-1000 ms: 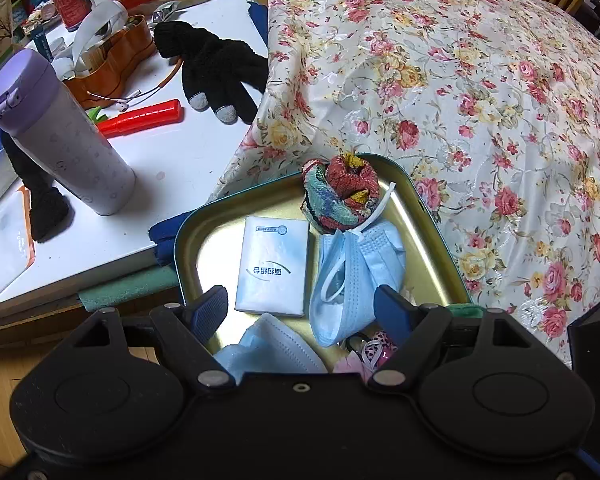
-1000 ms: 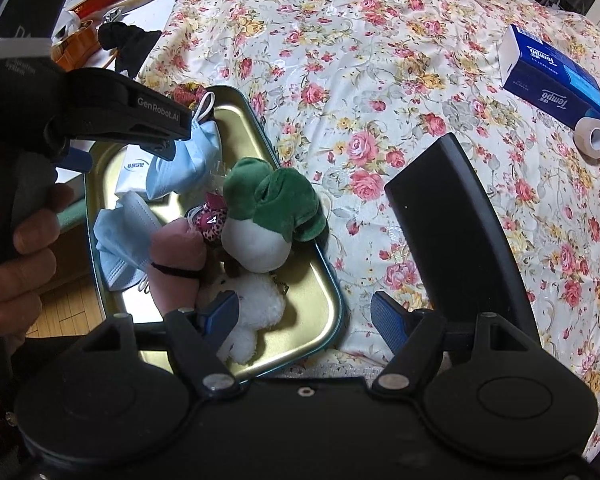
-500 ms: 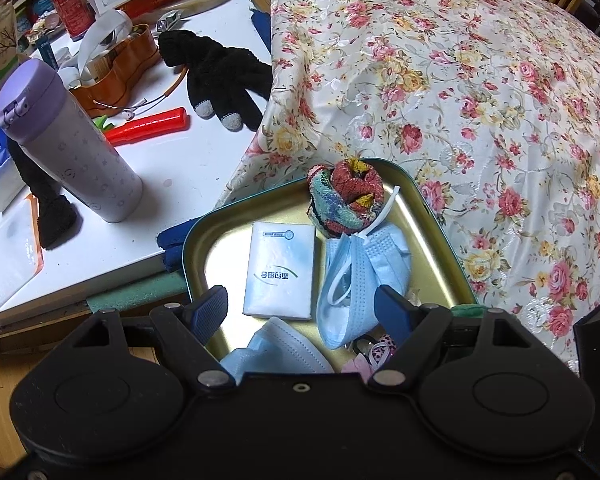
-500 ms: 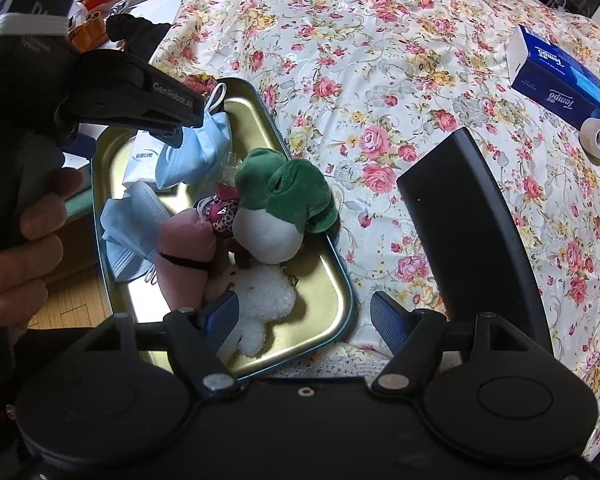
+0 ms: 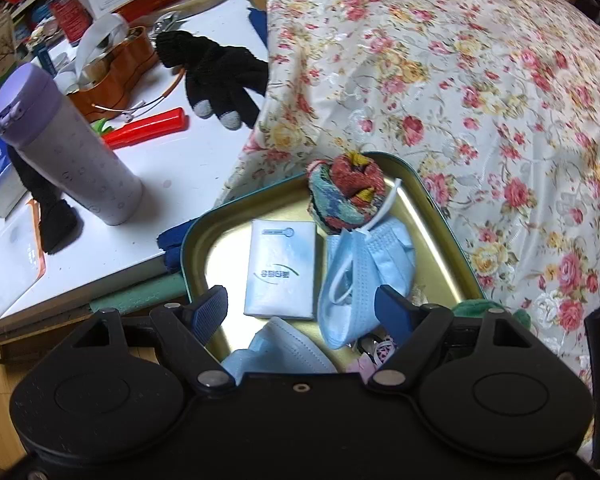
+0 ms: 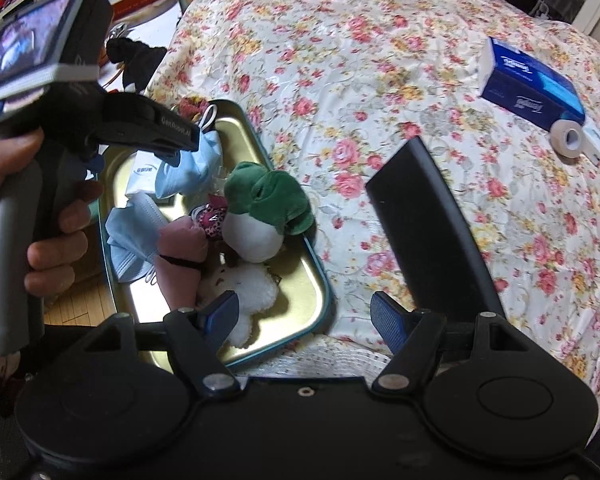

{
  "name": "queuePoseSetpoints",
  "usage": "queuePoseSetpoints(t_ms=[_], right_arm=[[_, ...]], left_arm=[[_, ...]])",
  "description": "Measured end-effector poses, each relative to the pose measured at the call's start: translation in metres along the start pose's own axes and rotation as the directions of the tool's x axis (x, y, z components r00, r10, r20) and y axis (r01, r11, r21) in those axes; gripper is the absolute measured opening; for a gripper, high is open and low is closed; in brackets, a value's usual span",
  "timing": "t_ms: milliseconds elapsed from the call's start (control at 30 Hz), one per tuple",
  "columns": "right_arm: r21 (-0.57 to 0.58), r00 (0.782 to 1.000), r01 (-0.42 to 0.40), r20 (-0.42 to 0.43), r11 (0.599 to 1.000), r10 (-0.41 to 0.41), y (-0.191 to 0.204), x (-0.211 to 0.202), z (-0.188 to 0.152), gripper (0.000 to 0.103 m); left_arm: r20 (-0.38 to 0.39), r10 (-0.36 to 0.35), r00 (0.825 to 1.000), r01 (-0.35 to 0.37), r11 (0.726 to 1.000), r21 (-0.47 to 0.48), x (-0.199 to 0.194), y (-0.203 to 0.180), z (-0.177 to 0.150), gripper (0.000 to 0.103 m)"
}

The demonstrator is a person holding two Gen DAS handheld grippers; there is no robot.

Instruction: Organize soft objects

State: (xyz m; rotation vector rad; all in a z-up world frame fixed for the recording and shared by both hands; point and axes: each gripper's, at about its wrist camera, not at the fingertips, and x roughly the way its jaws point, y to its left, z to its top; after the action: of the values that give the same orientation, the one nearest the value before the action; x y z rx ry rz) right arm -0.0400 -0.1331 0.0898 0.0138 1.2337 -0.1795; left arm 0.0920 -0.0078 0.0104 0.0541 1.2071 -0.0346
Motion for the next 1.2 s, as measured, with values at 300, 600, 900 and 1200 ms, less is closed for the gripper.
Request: queuePoseSetpoints(t_ms=[300, 600, 900, 1200], right_arm=[[0.048, 0.999, -0.011, 0.032, 0.999, 0.010, -0.036, -0.030, -0.011, 0.071], [0.108, 0.996, 0.037, 0.074, 0.993, -0.045, -0.095, -0.049, -0.020, 0.071], [0.226, 0.991, 0.095, 0.072, 0.969, -0.114, -0.177, -0.045, -0.028, 0.071], [0.333, 0.982, 0.184, -0.023, 0.925, -0.186, -0.260, -0.004, -0.030, 0.071]], left_arm=[[-0.052, -0.024, 0.998, 0.024, 1.000, 0.002, 0.013, -0.004, -0.002, 0.077], [-0.069, -0.067, 0.995, 0.065, 0.997, -0.032, 0.021, -0.006, -0.004, 0.078], [-0.029, -0.034, 0.999, 0.034, 0.999, -0.005, 0.020, -0.023, -0.008, 0.078], [-0.005, -0.055, 0.998, 0.055, 0.997, 0.046, 0.010, -0.037, -0.008, 0.078]])
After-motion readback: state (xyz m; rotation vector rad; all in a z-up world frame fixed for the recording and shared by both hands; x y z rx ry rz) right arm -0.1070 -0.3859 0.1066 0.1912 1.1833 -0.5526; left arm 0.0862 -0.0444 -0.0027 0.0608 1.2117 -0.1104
